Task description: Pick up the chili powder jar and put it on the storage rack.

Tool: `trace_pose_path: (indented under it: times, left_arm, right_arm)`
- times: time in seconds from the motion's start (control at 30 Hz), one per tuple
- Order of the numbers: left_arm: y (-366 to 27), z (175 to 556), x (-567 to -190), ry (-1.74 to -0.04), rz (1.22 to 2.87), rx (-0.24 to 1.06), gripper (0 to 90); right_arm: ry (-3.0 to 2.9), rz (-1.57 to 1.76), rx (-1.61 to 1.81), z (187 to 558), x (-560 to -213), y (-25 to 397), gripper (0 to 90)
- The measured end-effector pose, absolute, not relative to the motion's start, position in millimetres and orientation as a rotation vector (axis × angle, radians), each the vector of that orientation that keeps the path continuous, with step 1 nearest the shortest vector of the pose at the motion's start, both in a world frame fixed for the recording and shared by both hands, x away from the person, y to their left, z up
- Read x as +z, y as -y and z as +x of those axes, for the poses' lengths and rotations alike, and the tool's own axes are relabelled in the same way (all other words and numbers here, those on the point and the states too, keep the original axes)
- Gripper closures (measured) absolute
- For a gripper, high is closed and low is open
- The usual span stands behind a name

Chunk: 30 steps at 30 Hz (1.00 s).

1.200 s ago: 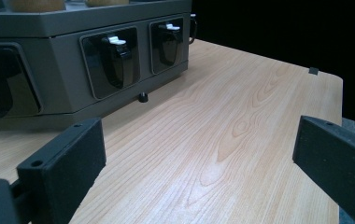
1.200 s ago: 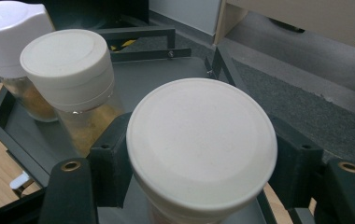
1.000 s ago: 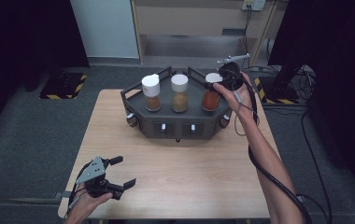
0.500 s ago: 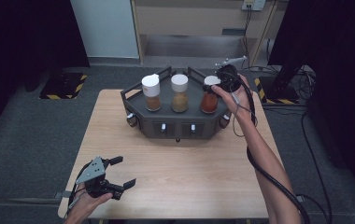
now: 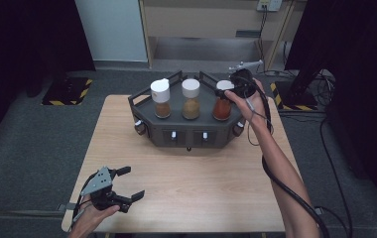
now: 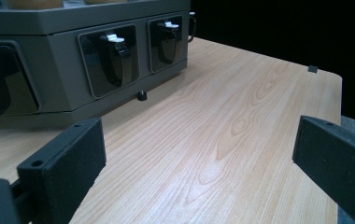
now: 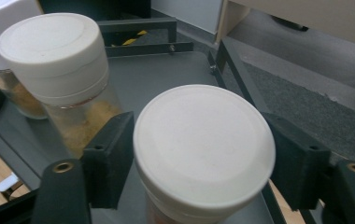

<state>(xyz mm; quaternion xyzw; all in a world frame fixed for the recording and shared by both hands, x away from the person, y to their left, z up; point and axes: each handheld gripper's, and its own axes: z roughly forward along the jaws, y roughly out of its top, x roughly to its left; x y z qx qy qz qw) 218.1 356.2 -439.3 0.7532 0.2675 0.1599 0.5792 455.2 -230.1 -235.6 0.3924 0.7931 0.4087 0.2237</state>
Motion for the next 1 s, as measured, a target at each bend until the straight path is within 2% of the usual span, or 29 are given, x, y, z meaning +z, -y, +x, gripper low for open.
trace_pose_path:
  times: [0.07,0.17,0.23,0.63,1.0]
  left_arm:
    - [-356.2,217.9,-439.1,-0.624,1.762,0.375,1.2]
    - [-356.1,217.9,-439.2,-0.626,1.761,0.375,1.2]
    - [-356.0,217.8,-439.0,-0.625,1.762,0.376,1.2]
    - [-355.7,217.5,-439.1,-0.624,1.761,0.377,1.2]
    - [-355.6,217.4,-439.1,-0.624,1.761,0.378,1.2]
  right_arm:
    - [-2.189,1.077,1.142,455.4,-237.1,232.6,24.0]
    - [-2.136,1.059,1.205,449.2,-240.5,237.1,11.2]
    - [-2.125,1.053,1.229,447.6,-237.7,238.9,6.2]
    - [-2.064,0.926,1.298,419.7,-204.5,249.4,6.2]
    - [-2.034,0.859,1.371,398.6,-193.9,264.0,6.4]
